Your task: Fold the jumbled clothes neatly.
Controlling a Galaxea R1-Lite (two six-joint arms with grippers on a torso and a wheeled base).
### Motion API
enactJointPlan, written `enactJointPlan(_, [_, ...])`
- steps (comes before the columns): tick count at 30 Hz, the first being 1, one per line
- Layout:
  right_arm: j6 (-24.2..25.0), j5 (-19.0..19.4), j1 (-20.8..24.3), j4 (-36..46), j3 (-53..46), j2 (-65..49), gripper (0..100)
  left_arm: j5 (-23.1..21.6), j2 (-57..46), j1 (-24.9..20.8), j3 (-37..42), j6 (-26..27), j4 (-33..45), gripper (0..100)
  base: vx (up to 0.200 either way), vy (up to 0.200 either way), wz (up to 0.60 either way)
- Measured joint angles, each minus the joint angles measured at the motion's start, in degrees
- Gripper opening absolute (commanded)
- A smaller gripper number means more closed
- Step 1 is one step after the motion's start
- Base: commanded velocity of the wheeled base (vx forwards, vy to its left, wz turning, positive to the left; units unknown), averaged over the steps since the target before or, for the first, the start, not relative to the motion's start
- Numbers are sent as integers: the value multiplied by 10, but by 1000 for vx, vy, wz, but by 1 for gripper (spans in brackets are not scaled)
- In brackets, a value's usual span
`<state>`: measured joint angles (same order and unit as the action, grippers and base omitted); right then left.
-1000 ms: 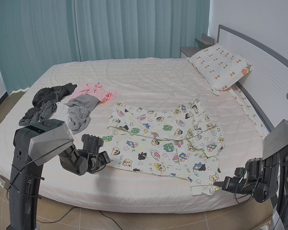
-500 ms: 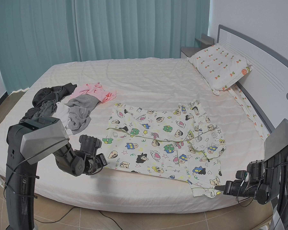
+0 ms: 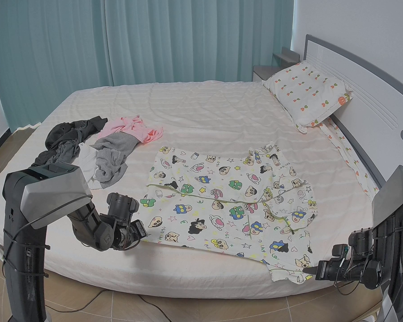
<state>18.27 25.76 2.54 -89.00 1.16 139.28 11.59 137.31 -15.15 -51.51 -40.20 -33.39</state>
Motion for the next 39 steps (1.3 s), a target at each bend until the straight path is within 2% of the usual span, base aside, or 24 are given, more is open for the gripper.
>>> enactJointPlan(14, [-11,-5,-5,0,-1,-3,0,0,-20,-7,52,-2,-2,0,0,0,0])
enactJointPlan(21, [-50,-7,-27,0,-1,-4,0,0,-27,-23,74,-19,-1,0,0,0,0])
enactJointPlan(39, [-79,-7,-42,65,-2,-28,0,0,-49,-47,135,-27,-1,0,0,0,0])
